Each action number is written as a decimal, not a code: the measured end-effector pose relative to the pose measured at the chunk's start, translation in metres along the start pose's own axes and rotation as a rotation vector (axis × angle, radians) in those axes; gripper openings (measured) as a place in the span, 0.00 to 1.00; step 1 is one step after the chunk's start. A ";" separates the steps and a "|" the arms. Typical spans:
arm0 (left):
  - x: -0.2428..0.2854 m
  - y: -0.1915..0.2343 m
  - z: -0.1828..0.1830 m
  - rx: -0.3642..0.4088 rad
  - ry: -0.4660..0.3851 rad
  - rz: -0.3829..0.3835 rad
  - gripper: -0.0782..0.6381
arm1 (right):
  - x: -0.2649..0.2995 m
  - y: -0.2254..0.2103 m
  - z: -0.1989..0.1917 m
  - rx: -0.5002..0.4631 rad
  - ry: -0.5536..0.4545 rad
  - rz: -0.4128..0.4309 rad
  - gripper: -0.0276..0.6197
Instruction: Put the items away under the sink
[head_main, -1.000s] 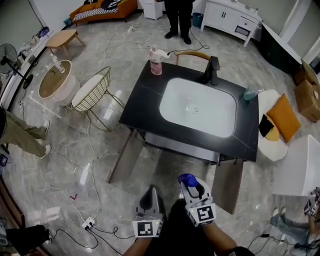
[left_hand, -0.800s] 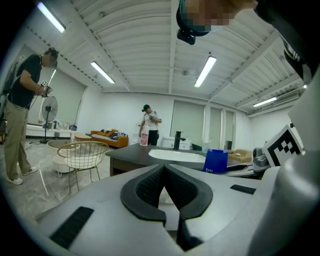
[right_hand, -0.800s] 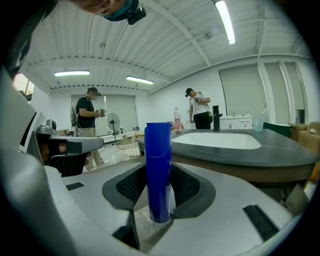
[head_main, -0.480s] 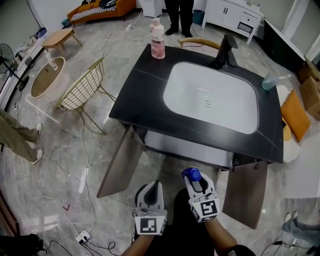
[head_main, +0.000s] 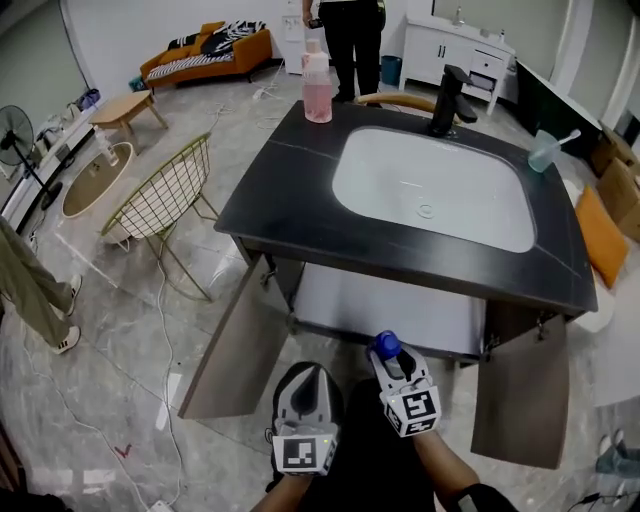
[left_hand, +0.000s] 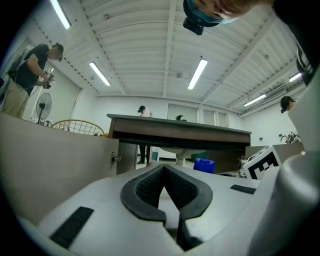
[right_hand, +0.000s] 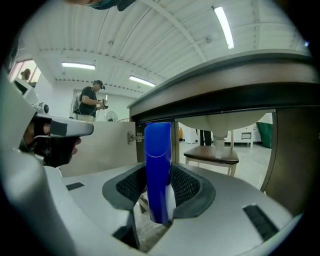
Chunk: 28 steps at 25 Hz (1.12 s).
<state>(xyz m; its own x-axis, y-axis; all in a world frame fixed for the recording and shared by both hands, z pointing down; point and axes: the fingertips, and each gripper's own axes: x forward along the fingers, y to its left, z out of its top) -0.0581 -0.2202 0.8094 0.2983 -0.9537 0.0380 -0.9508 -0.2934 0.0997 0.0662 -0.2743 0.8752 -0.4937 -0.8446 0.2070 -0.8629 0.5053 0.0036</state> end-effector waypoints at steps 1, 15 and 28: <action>0.001 0.001 -0.002 0.007 -0.008 -0.006 0.13 | 0.004 0.001 -0.004 -0.002 -0.001 -0.001 0.28; 0.014 0.018 0.006 -0.081 -0.034 -0.023 0.13 | 0.080 -0.009 -0.045 -0.037 0.033 -0.011 0.28; 0.034 0.028 0.001 -0.086 -0.013 0.005 0.13 | 0.158 -0.052 -0.112 -0.076 0.087 -0.058 0.28</action>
<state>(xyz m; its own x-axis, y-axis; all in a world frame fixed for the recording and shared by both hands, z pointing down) -0.0745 -0.2607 0.8124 0.2918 -0.9561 0.0260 -0.9413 -0.2823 0.1850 0.0451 -0.4146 1.0173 -0.4292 -0.8558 0.2886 -0.8775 0.4708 0.0911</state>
